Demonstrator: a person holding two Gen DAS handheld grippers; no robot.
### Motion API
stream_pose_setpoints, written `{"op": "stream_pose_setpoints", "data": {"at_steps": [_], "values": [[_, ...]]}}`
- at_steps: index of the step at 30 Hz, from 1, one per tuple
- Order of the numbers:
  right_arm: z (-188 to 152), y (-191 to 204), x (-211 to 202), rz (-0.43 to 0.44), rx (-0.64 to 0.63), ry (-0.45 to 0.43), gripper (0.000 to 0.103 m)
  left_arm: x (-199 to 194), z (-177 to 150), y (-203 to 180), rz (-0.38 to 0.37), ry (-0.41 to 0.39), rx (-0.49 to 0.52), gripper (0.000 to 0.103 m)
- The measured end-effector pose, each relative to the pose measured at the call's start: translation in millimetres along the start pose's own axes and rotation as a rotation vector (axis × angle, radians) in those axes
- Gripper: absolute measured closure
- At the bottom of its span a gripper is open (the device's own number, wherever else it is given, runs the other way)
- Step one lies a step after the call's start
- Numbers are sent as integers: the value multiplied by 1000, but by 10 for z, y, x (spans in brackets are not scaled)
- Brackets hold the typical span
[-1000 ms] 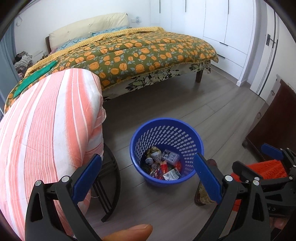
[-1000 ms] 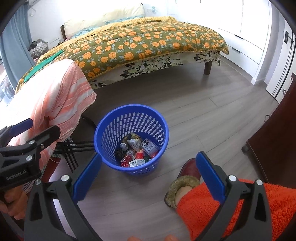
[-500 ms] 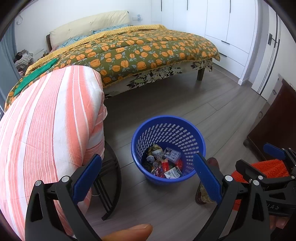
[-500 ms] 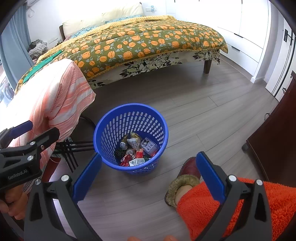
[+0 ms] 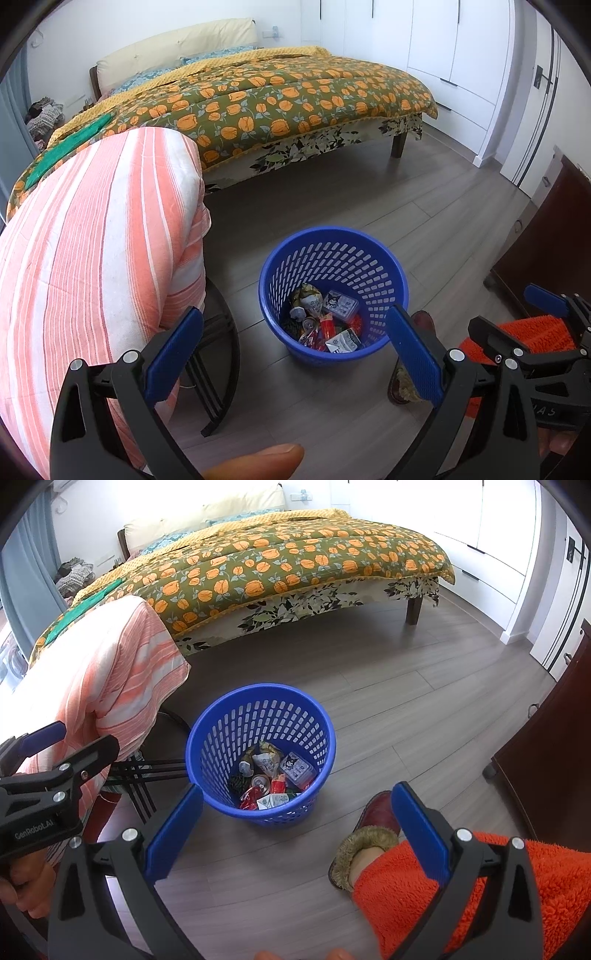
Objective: Collect trash
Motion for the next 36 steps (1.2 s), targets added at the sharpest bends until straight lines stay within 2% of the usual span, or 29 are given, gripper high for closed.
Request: {"op": "stream_pose_setpoints", "data": {"at_steps": [36], "values": [[-28, 9, 50, -1, -9, 10, 5, 51, -38, 7, -8, 19, 6, 5]]}}
Point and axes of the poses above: each gripper's, at about its wrist camera, not at the fingertips, and x roughly the way its jaws point, y to its left, z to its top, the point moved 7 cm from there along x, roughly the way its jaws point, and after that the axes turned 14 degrees about y, right-handed, at the moved point
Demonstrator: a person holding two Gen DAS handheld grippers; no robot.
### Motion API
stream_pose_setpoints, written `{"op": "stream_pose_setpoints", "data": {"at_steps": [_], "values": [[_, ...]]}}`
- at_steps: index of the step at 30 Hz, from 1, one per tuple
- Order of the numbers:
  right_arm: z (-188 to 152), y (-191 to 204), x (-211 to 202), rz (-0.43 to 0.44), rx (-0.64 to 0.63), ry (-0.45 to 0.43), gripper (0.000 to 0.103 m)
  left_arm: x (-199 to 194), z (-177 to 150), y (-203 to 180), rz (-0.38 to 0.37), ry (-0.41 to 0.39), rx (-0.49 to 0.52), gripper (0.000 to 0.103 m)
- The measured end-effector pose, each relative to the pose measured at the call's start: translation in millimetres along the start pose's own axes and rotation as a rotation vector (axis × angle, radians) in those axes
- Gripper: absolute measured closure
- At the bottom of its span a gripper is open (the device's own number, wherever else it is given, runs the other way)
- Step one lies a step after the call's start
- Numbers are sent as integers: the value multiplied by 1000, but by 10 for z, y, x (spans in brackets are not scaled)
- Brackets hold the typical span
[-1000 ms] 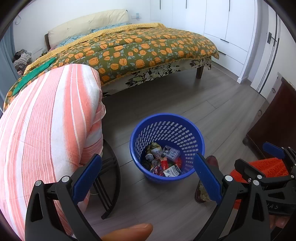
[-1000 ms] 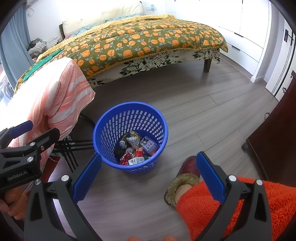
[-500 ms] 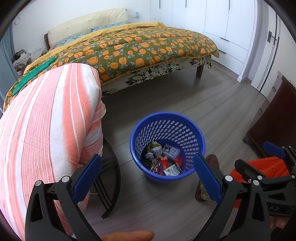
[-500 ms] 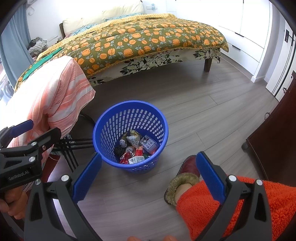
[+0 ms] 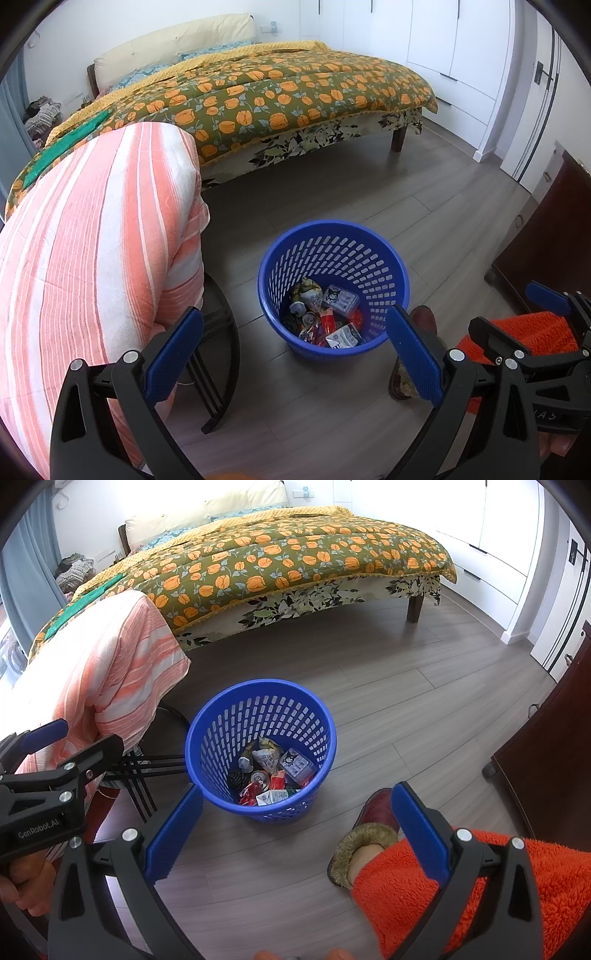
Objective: Collect trash
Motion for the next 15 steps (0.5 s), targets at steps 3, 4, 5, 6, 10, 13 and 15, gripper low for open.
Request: {"op": "stream_pose_setpoints", "data": {"at_steps": [3, 4, 5, 6, 10, 13, 15], "values": [[5, -6, 1, 1, -1, 0, 5, -10, -18, 7, -2, -7, -11, 5], [4, -7, 2, 1, -1, 1, 5, -10, -24, 6, -2, -6, -12, 5], [0, -9, 3, 1, -1, 1, 5, -17, -19, 6, 2, -7, -11, 5], [9, -9, 1, 1, -2, 1, 5, -21, -20, 3, 7, -9, -7, 5], [7, -16, 5, 0, -1, 2, 5, 4, -22, -7, 2, 14, 4, 5], [-20, -43, 18, -1, 3, 3, 5, 6, -26, -8, 6, 17, 9, 5], [-22, -53, 22, -2, 4, 4, 5, -8, -22, -13, 3, 16, 9, 5]]}}
Point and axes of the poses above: each gripper's, at about its wrist camera, not at the fingertips, and x roughly the way its jaws point, y to its left, z to its top, the point moved 7 cm from there along x, roughly the way its jaws point, and after that the axes turned 14 degrees about y, right-handed, at the moved point
